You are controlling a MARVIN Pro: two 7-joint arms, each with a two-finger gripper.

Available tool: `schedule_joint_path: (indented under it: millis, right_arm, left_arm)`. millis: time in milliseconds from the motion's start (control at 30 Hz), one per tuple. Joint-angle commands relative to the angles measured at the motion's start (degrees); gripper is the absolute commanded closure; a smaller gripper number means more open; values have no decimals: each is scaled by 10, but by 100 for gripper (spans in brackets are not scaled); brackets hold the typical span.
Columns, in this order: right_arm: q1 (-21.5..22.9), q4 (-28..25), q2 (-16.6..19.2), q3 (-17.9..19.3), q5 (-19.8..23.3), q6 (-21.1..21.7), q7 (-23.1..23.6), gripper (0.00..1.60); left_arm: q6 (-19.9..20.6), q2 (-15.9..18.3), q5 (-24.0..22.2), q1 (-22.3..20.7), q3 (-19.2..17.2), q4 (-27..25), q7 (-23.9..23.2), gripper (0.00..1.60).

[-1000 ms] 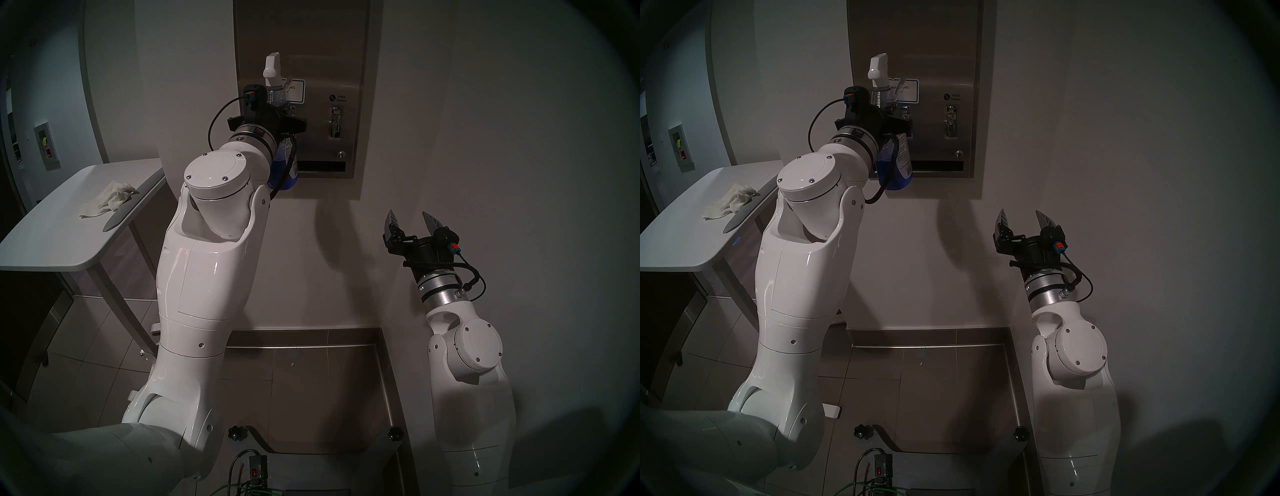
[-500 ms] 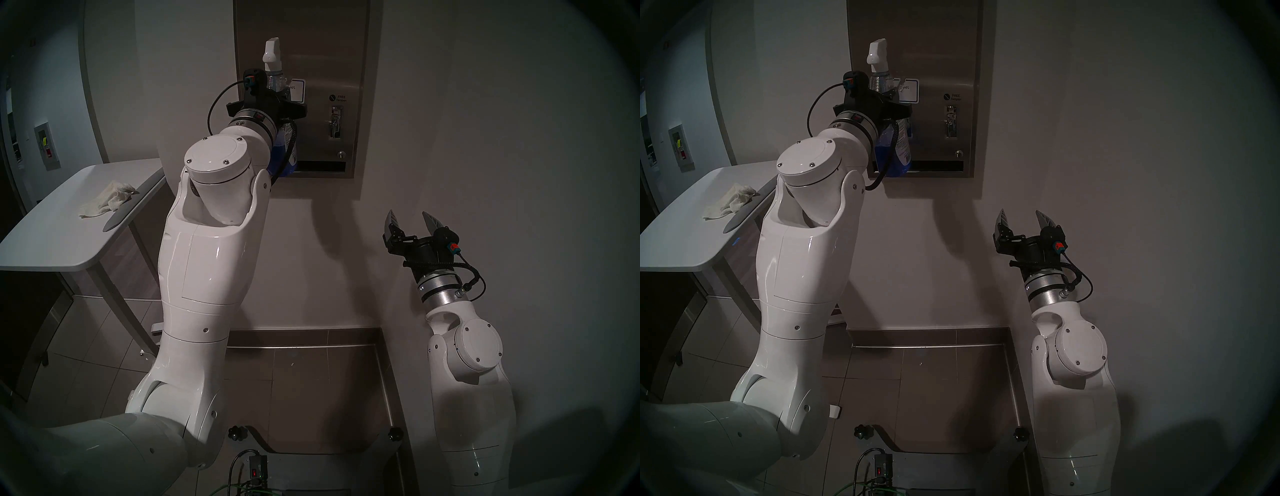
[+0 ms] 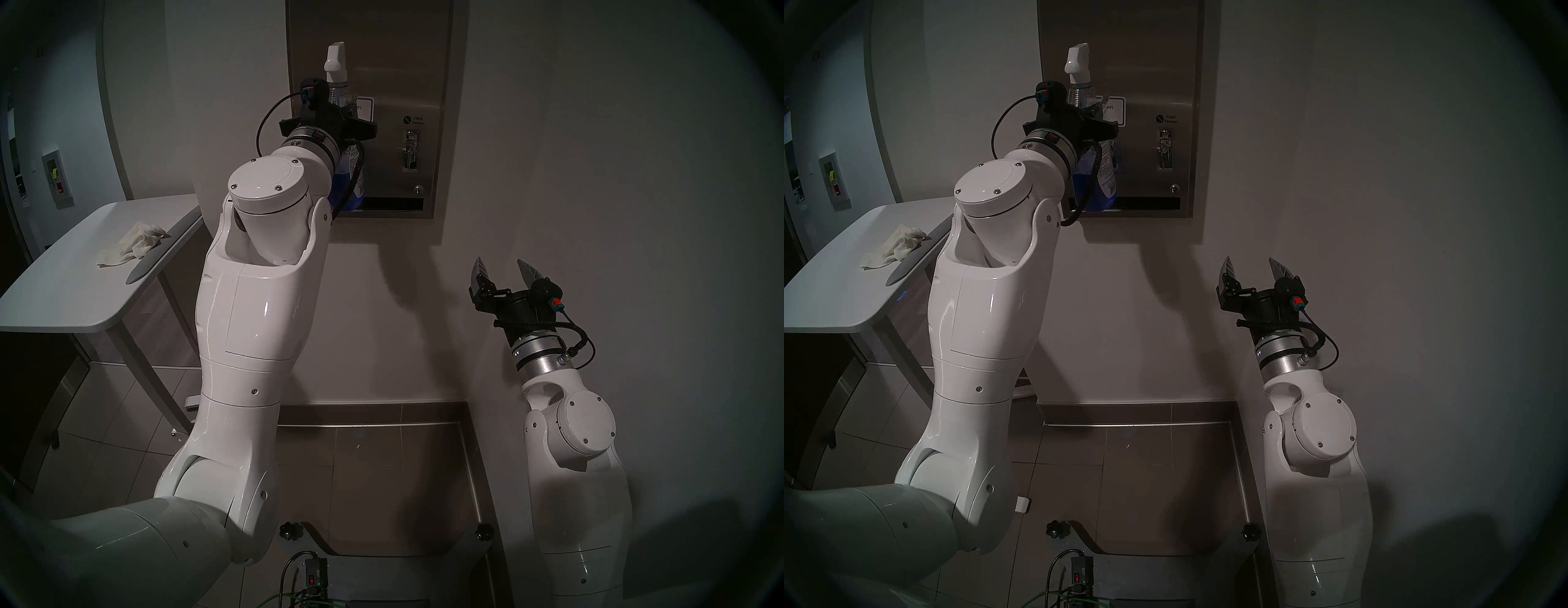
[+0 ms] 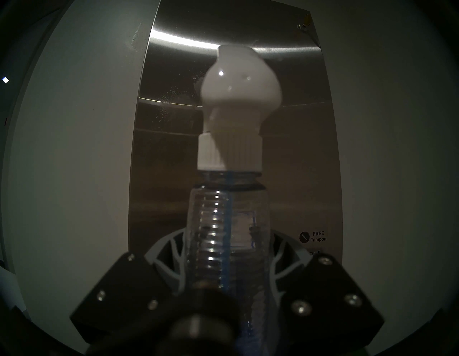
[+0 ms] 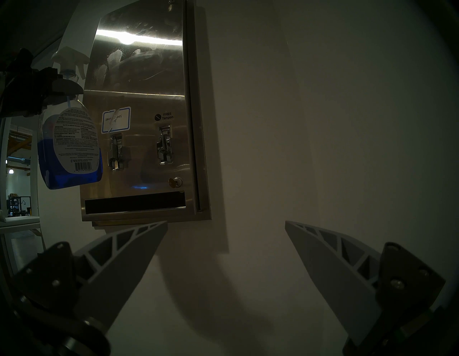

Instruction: Pick up the cleaner bottle and spray the cleaner onto the surface

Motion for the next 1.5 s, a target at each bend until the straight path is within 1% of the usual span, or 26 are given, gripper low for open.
schedule_joint_path:
  millis: [0, 833, 933, 1067, 1133, 1167, 1200, 1233, 1267, 1300, 1333, 1400, 1433, 1467]
  right_arm:
    - [11, -21, 1, -1, 1, -4, 0, 0]
    - [11, -21, 1, -1, 1, -4, 0, 0]
    - [27, -16, 2, -2, -4, 0, 0, 0]
    - [63, -8, 8, -7, -5, 3, 6, 0]
    - [72, -8, 8, -8, -5, 4, 5, 0]
    - [63, -17, 9, -9, -5, 4, 4, 0]
    - [77, -11, 11, -8, -7, 5, 6, 0]
    - [79, -13, 12, -9, -7, 7, 5, 0]
    - [103, 0, 13, -8, -9, 8, 7, 0]
    - [77, -21, 14, -9, -7, 9, 4, 0]
    - [96, -12, 14, -8, -7, 11, 5, 0]
    - [110, -8, 15, -8, -7, 15, 5, 0]
    - [103, -14, 16, -9, -8, 16, 4, 0]
    - [115, -7, 16, -9, -8, 19, 4, 0]
  left_arm:
    - [-23, 0, 3, -35, -3, -28, -3, 160]
    - [-24, -5, 14, -30, -8, -30, -13, 160]
    - [-23, -6, 15, -30, -9, -30, -14, 160]
    - [-20, -6, 16, -30, -10, -30, -15, 160]
    - [-20, -7, 17, -29, -10, -30, -16, 160]
    - [-19, -7, 17, -29, -10, -30, -16, 160]
    - [-19, -7, 17, -29, -10, -30, -16, 160]
    - [-19, -7, 18, -29, -10, -30, -17, 160]
    - [-18, -8, 18, -29, -10, -30, -17, 160]
    - [-18, -8, 18, -29, -11, -30, -17, 160]
    - [-18, -8, 19, -29, -11, -30, -18, 160]
    - [-17, -8, 19, -29, -11, -30, -19, 160]
    - [-17, -9, 20, -29, -11, -30, -19, 160]
    - [-17, -9, 20, -28, -12, -30, -19, 160]
